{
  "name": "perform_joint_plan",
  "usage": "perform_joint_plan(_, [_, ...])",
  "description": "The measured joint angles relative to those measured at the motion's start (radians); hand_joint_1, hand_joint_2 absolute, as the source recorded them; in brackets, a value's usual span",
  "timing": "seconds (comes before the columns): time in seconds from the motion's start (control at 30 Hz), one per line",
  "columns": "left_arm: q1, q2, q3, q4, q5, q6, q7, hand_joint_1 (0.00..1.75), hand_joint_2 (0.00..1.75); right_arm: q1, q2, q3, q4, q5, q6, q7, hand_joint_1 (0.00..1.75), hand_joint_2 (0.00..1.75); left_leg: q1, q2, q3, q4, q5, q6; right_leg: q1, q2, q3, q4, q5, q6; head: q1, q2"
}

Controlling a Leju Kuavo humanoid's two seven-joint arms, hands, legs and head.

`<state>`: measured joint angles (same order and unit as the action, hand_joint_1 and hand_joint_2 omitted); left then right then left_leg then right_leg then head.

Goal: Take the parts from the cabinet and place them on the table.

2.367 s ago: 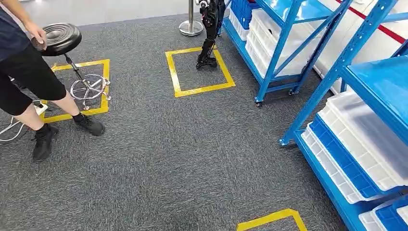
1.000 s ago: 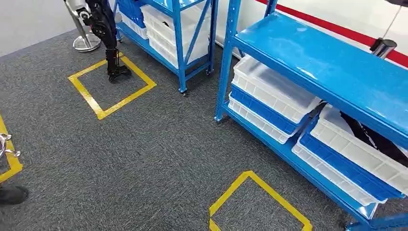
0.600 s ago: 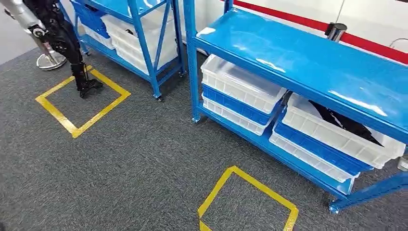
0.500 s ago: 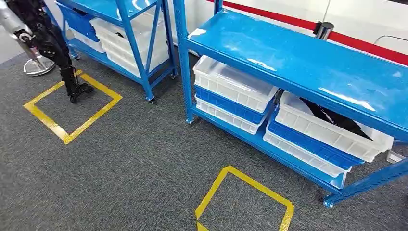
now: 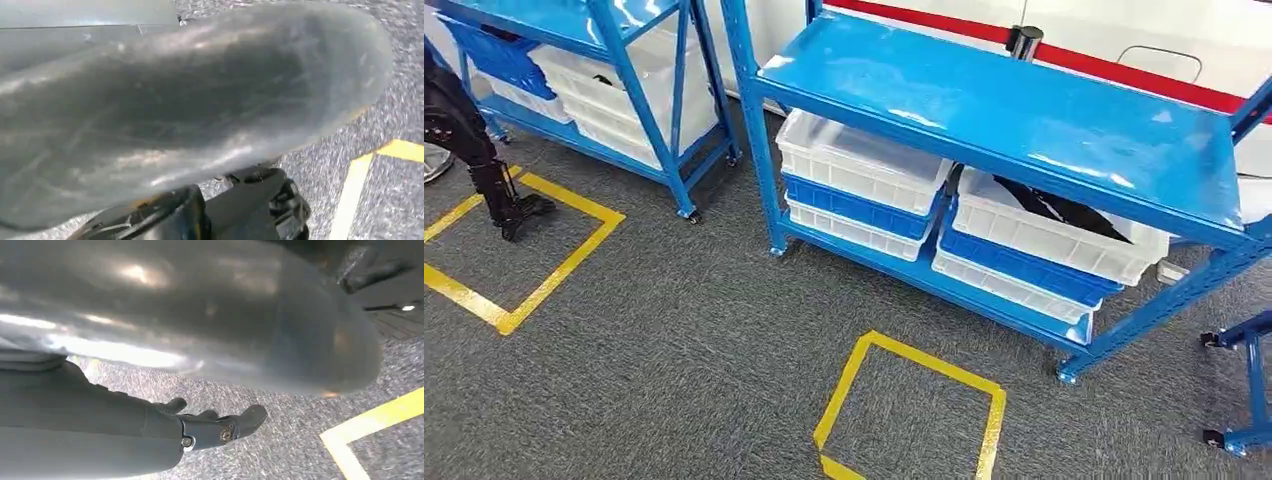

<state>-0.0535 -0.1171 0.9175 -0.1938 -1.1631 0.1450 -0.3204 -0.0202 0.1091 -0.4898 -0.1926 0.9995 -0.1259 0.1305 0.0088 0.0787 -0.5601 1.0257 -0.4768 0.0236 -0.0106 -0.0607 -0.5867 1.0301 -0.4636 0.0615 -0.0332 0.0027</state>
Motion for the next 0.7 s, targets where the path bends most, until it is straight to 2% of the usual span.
perform_joint_plan(0.03, [0.001, 0.0, 0.0, 0.0, 0.0, 0.0, 0.0, 0.0, 0.0, -0.004, 0.001, 0.0, 0.0, 0.0, 0.0, 0.0, 0.0, 0.0, -0.01, 0.01, 0.001, 0.002, -0.006, -0.008, 0.007, -0.024, 0.007, -0.019, 0.001, -0.007, 0.0, 0.0])
perform_joint_plan(0.07, [0.002, 0.0, 0.0, 0.0, 0.0, 0.0, -0.001, 0.0, 0.0, -0.006, 0.001, 0.0, 0.0, 0.001, 0.0, 0.0, 0.0, 0.0, -0.008, 0.016, 0.003, 0.0, -0.009, -0.015, 0.007, -0.006, 0.01, -0.022, 0.006, -0.016, -0.002, 0.0])
perform_joint_plan(0.13, [-0.003, 0.0, 0.0, 0.0, 0.0, 0.0, -0.002, 0.0, 0.0, -0.001, 0.001, 0.0, 0.0, 0.002, 0.0, -0.001, 0.0, 0.0, -0.004, 0.037, 0.016, -0.005, -0.011, -0.024, 0.011, 0.014, 0.0, -0.02, 0.008, -0.028, -0.001, 0.0])
perform_joint_plan(0.17, [-0.004, 0.0, 0.0, 0.0, 0.0, 0.0, -0.004, 0.0, 0.0, 0.0, 0.0, 0.0, 0.0, 0.002, 0.0, -0.001, 0.0, 0.0, -0.004, 0.048, 0.023, -0.006, -0.015, -0.032, 0.009, 0.027, 0.005, -0.028, 0.012, -0.035, 0.001, 0.0])
perform_joint_plan(0.2, [-0.005, 0.0, 0.0, 0.0, 0.0, 0.0, -0.005, 0.0, 0.0, 0.001, 0.001, 0.0, 0.0, 0.002, 0.0, -0.001, 0.0, 0.0, 0.004, 0.009, 0.02, 0.008, -0.024, -0.041, -0.012, 0.04, 0.02, -0.032, 0.018, -0.042, -0.003, 0.0])
perform_joint_plan(0.23, [-0.004, 0.0, 0.0, 0.0, 0.0, 0.0, -0.007, 0.0, 0.0, 0.001, 0.001, 0.0, 0.0, 0.003, 0.0, -0.001, 0.0, 0.0, 0.005, -0.04, 0.003, 0.051, -0.057, -0.043, -0.011, 0.048, 0.021, -0.032, 0.02, -0.047, -0.005, 0.0])
perform_joint_plan(0.27, [-0.002, 0.0, 0.0, 0.0, 0.0, 0.0, -0.007, 0.0, 0.0, 0.0, 0.001, 0.0, 0.0, 0.003, 0.0, -0.002, 0.0, 0.0, 0.005, -0.064, -0.028, 0.122, -0.1, -0.045, -0.011, 0.058, 0.021, -0.032, 0.021, -0.052, -0.007, 0.0])
perform_joint_plan(0.3, [-0.001, 0.0, 0.0, 0.0, 0.0, 0.0, -0.007, 0.0, 0.0, -0.001, 0.003, 0.0, 0.0, 0.003, 0.001, -0.002, 0.0, 0.0, 0.005, -0.075, -0.067, 0.205, -0.14, -0.048, -0.01, 0.071, 0.021, -0.032, 0.02, -0.053, -0.007, 0.0])
perform_joint_plan(0.33, [0.0, 0.0, 0.0, 0.0, -0.001, 0.0, -0.007, 0.0, 0.0, -0.001, 0.003, 0.0, 0.0, 0.005, 0.001, -0.003, 0.0, 0.0, 0.005, -0.08, -0.105, 0.281, -0.166, -0.05, -0.009, 0.086, 0.021, -0.031, 0.02, -0.053, -0.007, 0.0])
perform_joint_plan(0.37, [0.001, 0.0, 0.0, 0.0, -0.002, -0.001, -0.008, 0.0, 0.0, 0.0, 0.003, 0.0, 0.0, 0.006, 0.002, -0.005, 0.0, 0.0, 0.005, -0.081, -0.126, 0.315, -0.164, -0.051, -0.009, 0.101, 0.023, -0.031, 0.02, -0.053, -0.007, 0.0])
perform_joint_plan(0.4, [0.002, 0.0, 0.0, 0.0, -0.003, -0.001, -0.009, 0.0, 0.0, 0.001, 0.003, 0.0, 0.0, 0.006, 0.002, -0.005, 0.0, 0.0, 0.006, -0.081, -0.122, 0.295, -0.137, -0.05, -0.009, 0.116, 0.025, -0.03, 0.02, -0.053, -0.007, 0.0])
perform_joint_plan(0.43, [0.002, 0.0, 0.0, 0.0, -0.005, -0.001, -0.009, 0.0, 0.0, 0.001, 0.003, 0.0, 0.0, 0.007, 0.002, -0.006, 0.0, 0.0, 0.008, -0.083, -0.097, 0.231, -0.09, -0.049, -0.01, 0.133, 0.027, -0.029, 0.019, -0.052, -0.007, 0.0])
perform_joint_plan(0.47, [0.002, 0.0, 0.0, 0.0, -0.004, -0.001, -0.009, 0.0, 0.0, 0.001, 0.004, 0.0, 0.0, 0.008, 0.002, -0.006, 0.0, 0.0, 0.012, -0.091, -0.058, 0.142, -0.039, -0.049, -0.011, 0.148, 0.03, -0.029, 0.019, -0.052, -0.007, 0.0])
perform_joint_plan(0.5, [0.002, 0.001, 0.0, 0.0, -0.004, -0.001, -0.009, 0.0, 0.0, 0.001, 0.006, 0.0, 0.0, 0.009, 0.002, -0.007, 0.0, 0.0, 0.017, -0.117, -0.02, 0.055, 0.002, -0.049, -0.012, 0.163, 0.031, -0.028, 0.017, -0.048, -0.007, 0.0])
perform_joint_plan(0.53, [0.003, 0.001, 0.0, 0.0, -0.005, -0.001, -0.009, 0.0, 0.0, 0.0, 0.006, 0.0, 0.0, 0.009, 0.002, -0.007, 0.0, 0.0, 0.025, -0.186, -0.002, 0.012, -0.001, -0.05, -0.008, 0.172, 0.025, -0.024, 0.015, -0.043, -0.007, 0.0])
perform_joint_plan(0.57, [0.002, 0.001, 0.0, 0.001, -0.005, -0.001, -0.01, 0.0, 0.0, -0.003, 0.006, 0.0, 0.0, 0.009, 0.002, -0.007, 0.0, 0.0, 0.022, -0.174, -0.007, 0.005, 0.0, -0.046, -0.004, 0.183, 0.019, -0.02, 0.014, -0.036, -0.005, 0.0])
perform_joint_plan(0.63, [-0.002, 0.001, 0.0, 0.0, -0.006, -0.002, -0.01, 0.0, 0.0, 0.002, 0.006, 0.0, 0.0, 0.009, 0.002, -0.008, 0.0, 0.0, 0.01, -0.154, -0.006, 0.006, 0.001, -0.032, -0.014, 0.202, 0.007, -0.03, 0.021, -0.021, -0.007, 0.0])
perform_joint_plan(0.67, [-0.002, 0.001, 0.0, 0.0, -0.006, -0.001, -0.01, 0.0, 0.0, 0.004, 0.006, 0.0, 0.0, 0.009, 0.002, -0.008, 0.0, 0.0, 0.011, -0.141, -0.004, 0.001, 0.005, -0.024, -0.014, 0.213, -0.002, -0.034, 0.023, -0.014, -0.007, 0.0])
perform_joint_plan(0.7, [-0.003, 0.001, 0.0, 0.0, -0.007, -0.001, -0.01, 0.0, 0.0, 0.006, 0.005, 0.0, 0.0, 0.009, 0.002, -0.009, 0.0, 0.0, 0.016, -0.128, -0.003, -0.009, 0.013, -0.013, -0.012, 0.182, -0.004, -0.021, 0.019, -0.012, -0.005, 0.0])
